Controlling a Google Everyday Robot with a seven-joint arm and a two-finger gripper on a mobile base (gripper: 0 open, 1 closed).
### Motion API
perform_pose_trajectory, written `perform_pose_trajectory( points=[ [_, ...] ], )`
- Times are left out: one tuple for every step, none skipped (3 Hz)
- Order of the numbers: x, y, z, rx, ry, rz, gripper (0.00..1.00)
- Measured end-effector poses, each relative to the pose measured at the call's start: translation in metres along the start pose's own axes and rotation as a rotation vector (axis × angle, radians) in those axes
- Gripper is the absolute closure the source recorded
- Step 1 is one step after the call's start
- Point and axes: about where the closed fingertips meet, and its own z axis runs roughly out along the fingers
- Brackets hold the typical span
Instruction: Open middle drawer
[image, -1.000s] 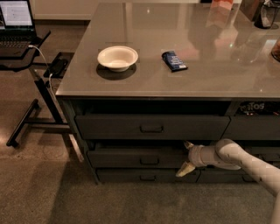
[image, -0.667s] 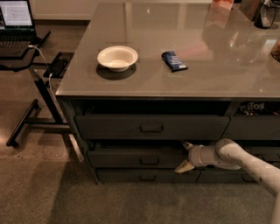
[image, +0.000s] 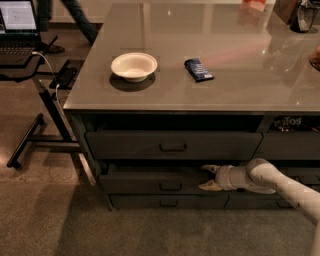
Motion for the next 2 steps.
perform_pose_trajectory(
  points=[
    [-0.003, -0.0014, -0.0029, 0.0, 0.0, 0.0, 0.89],
    [-0.0115, 0.0029, -0.0099, 0.01, -0.025, 0.035, 1.0]
  ],
)
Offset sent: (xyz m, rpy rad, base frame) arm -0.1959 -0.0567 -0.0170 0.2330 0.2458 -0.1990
